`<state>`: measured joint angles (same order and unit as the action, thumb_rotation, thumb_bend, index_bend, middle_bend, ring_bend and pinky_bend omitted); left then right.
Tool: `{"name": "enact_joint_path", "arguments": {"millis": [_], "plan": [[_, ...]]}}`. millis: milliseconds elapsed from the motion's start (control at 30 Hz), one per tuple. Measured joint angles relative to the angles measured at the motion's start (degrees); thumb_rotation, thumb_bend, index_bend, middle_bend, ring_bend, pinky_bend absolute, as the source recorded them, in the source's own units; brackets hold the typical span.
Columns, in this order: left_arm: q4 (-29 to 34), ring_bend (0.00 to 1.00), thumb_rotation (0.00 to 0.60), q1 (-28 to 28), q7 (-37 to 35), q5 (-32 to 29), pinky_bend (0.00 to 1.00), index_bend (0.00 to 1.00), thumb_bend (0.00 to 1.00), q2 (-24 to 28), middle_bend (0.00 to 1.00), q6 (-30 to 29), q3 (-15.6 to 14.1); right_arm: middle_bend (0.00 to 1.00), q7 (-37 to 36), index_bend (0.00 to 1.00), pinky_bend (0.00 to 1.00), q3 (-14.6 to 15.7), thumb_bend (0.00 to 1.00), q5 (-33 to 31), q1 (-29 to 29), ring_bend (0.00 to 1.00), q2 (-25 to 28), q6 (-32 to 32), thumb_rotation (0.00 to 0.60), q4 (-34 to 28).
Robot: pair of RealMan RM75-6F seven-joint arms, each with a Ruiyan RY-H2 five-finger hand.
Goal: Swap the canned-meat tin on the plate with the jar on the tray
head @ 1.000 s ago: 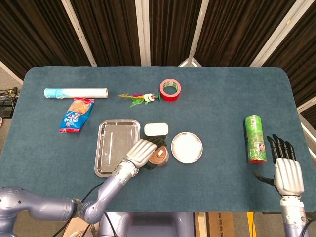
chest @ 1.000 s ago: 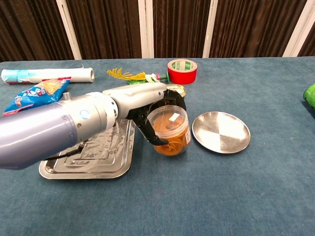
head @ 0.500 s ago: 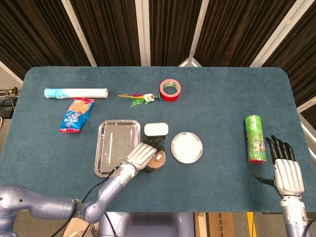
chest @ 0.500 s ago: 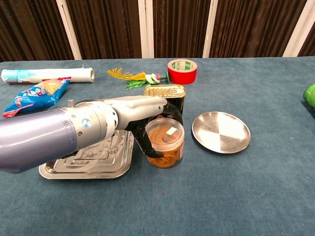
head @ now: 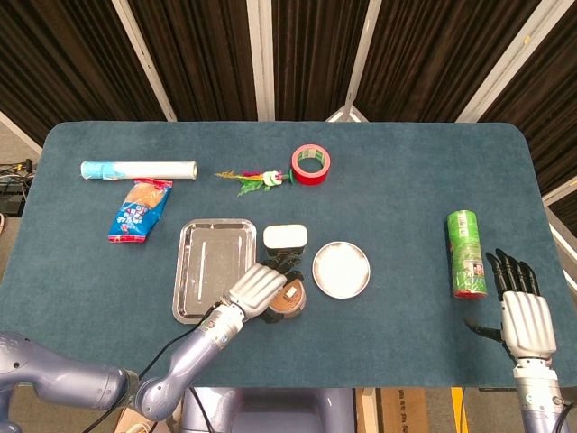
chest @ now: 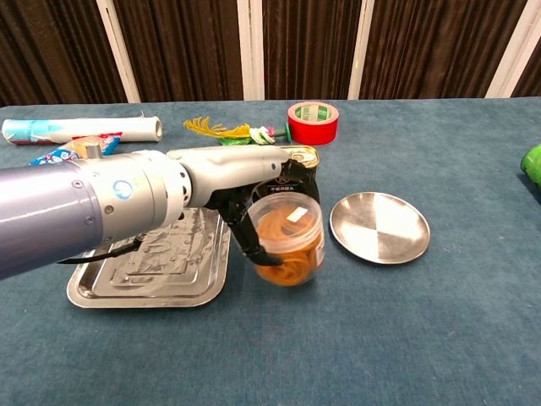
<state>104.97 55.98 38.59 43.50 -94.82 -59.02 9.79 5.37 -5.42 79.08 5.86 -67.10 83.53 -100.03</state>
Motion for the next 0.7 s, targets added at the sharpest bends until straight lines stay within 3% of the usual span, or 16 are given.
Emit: {"name": "enact_joint_path", "arguments": {"millis": [433, 700], "plan": [[-4.0, 0.00, 0.600, 1.3, 1.7, -0.4, 0.18, 0.17, 0.00, -2.9, 0.00, -1.5, -1.0, 0.00, -0.2, 0.00, 0.00, -0.4, 0.00, -0.8, 0.1, 0.00, -0.1, -0.8, 0.600, 0.4], [-0.5, 0.01, 0.600, -0.8, -6.6, 8.9, 0.22, 0.19, 0.00, -1.1, 0.03, -2.4, 0.7, 0.00, 0.0, 0.00, 0.00, -0.5, 0.00, -0.8, -0.1, 0.00, -0.1, -0.6, 0.600, 0.2]]}}
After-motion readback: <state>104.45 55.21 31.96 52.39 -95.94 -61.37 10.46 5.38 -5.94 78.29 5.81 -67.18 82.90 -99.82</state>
